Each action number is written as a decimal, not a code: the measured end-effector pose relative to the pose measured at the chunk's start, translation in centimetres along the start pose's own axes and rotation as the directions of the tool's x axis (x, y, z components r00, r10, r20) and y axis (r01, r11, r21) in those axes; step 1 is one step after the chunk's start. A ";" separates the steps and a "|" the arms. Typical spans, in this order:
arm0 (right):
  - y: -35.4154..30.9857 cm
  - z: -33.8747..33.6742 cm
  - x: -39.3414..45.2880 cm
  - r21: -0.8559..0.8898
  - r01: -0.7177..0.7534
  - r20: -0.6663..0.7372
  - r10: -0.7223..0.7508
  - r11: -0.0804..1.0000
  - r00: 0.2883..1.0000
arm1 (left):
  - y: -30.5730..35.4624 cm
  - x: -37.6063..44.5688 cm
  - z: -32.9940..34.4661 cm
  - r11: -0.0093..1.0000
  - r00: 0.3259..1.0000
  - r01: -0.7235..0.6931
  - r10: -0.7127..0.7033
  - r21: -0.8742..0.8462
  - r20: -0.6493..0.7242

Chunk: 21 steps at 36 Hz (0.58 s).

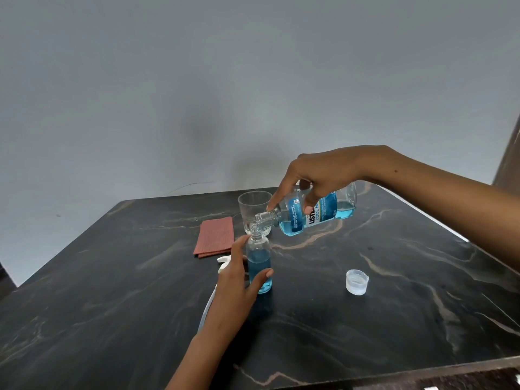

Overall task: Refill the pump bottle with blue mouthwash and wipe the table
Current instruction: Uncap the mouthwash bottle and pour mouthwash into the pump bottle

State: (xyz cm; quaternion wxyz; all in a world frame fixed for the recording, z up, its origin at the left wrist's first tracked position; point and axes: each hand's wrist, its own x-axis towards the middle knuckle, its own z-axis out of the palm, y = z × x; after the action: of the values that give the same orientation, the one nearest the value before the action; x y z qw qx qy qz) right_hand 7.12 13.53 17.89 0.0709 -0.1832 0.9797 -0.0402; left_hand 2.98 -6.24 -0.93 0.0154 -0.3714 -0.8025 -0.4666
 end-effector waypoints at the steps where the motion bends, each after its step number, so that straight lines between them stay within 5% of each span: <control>1: 0.0 0.0 0.0 -0.010 0.005 0.003 -0.005 1.000 1.000 | 0.0 0.0 0.0 1.000 1.000 -0.001 0.001 0.000 -0.001; 21: 0.1 -0.2 0.3 0.010 0.015 -0.006 -0.015 1.000 1.000 | -0.1 -0.1 0.0 1.000 1.000 -0.023 0.023 0.007 -0.008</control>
State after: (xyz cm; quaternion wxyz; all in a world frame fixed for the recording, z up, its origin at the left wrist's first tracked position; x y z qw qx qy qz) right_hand 6.81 13.56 18.03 0.0685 -0.1900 0.9783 -0.0459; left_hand 2.98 -6.32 -0.97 0.0254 -0.3788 -0.7998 -0.4649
